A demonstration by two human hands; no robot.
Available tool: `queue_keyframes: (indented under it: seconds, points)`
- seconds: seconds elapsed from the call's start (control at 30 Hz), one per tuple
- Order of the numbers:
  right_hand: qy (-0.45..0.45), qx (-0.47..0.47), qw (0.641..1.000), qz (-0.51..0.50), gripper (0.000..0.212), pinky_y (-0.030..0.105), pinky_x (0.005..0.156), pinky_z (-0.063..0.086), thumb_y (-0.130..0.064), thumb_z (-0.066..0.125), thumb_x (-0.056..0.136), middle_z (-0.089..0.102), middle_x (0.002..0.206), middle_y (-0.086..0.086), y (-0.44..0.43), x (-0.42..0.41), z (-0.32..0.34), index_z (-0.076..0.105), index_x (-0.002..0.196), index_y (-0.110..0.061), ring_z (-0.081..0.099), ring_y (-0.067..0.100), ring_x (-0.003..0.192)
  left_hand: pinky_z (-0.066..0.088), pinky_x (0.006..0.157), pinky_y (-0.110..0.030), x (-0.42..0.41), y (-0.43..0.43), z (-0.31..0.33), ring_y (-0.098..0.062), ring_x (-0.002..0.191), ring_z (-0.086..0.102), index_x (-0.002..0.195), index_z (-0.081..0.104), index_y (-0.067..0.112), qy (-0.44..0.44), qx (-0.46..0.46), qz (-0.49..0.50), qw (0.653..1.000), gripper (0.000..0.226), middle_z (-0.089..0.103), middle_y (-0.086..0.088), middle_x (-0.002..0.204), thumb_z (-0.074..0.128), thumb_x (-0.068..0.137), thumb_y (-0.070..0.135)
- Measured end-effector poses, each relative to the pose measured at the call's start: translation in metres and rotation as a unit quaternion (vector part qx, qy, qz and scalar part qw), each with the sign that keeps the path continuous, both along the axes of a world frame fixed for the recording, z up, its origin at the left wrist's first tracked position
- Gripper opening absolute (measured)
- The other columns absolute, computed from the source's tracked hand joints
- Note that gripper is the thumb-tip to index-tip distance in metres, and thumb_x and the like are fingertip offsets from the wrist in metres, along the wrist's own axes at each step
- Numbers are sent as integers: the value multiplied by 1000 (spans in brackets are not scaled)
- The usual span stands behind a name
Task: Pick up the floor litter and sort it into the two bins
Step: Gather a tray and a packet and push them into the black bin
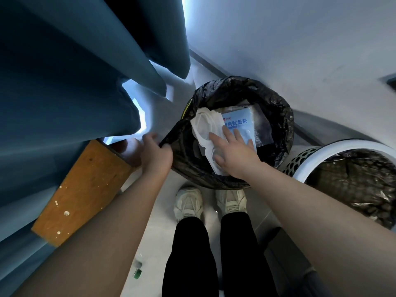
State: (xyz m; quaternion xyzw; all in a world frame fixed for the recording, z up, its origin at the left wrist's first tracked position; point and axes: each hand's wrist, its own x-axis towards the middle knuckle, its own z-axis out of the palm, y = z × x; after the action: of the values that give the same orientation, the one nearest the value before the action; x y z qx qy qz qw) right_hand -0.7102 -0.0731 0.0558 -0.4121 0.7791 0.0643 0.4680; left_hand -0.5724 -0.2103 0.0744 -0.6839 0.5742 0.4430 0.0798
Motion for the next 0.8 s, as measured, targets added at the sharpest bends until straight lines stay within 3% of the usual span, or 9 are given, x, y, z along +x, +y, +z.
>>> queue_keyframes:
  seconds: [0.1, 0.17, 0.23, 0.3, 0.37, 0.5, 0.57, 0.67, 0.8]
  points:
    - [15, -44, 999, 10, 58, 59, 115, 10, -29, 46, 97, 0, 161, 5, -6, 0, 0, 20, 149, -34, -4, 30, 148, 43, 87, -32, -26, -5, 6, -19, 113, 52, 133, 39, 20, 80, -98, -124, 984, 49, 51, 1, 126, 56, 88, 27]
    - [22, -46, 998, 22, 55, 57, 116, 9, -27, 49, 96, 1, 161, 4, -9, -1, -1, 27, 146, -33, -4, 30, 148, 44, 86, -36, -39, -9, 5, -19, 115, 49, 130, 39, 21, 43, -163, -276, 946, 55, 47, 0, 129, 63, 84, 38]
    - [25, -40, 999, 21, 53, 56, 117, 8, -25, 51, 95, 1, 161, 4, -12, -1, -3, 33, 144, -31, -3, 29, 148, 43, 75, -36, -50, -16, 3, -25, 105, 53, 116, 46, 19, -4, -201, -354, 913, 38, 51, -2, 118, 63, 86, 35]
    - [31, -39, 999, 18, 50, 56, 117, 7, -25, 53, 94, 3, 161, 5, -13, 0, -4, 38, 142, -29, -2, 29, 148, 37, 65, -34, -59, -25, 4, -28, 90, 55, 99, 51, 17, -8, -219, -327, 919, 16, 58, -3, 101, 56, 91, 30]
    - [50, -40, 997, 31, 48, 57, 116, 3, -26, 55, 93, 6, 160, 6, -14, 0, -4, 41, 139, -28, -1, 29, 148, 34, 62, -33, -61, -33, 1, -29, 79, 53, 90, 51, 15, 7, -246, -292, 924, 17, 61, -5, 87, 49, 95, 31]
    - [96, -76, 988, 96, 45, 62, 113, -1, -37, 59, 86, 19, 157, 4, -14, -5, -6, 50, 129, -27, 7, 28, 147, 34, 64, -30, -50, -48, -8, -23, 75, 49, 88, 52, 12, 78, -244, -159, 953, 20, 56, -1, 79, 44, 98, 28]
    - [100, -99, 982, 123, 46, 63, 113, 0, -45, 60, 84, 25, 154, 3, -12, -10, -9, 54, 126, -28, 12, 27, 145, 31, 66, -28, -42, -55, -20, -19, 79, 47, 95, 56, 6, 53, -219, -105, 969, 26, 54, -2, 84, 42, 99, 27]
    - [96, -107, 977, 156, 47, 64, 112, 2, -48, 61, 83, 28, 152, 3, -12, -15, -15, 55, 125, -27, 15, 27, 144, 30, 68, -27, -28, -58, -46, -22, 85, 47, 98, 58, 2, -38, -136, -141, 980, 29, 57, -9, 94, 39, 100, 24]
    - [89, -95, 978, 161, 46, 63, 113, 2, -41, 61, 87, 20, 155, 6, -13, -16, -21, 52, 130, -28, 9, 29, 146, 36, 73, -34, -18, -51, -61, -33, 98, 55, 99, 56, 12, -118, -56, -233, 964, 25, 61, -13, 108, 37, 97, 28]
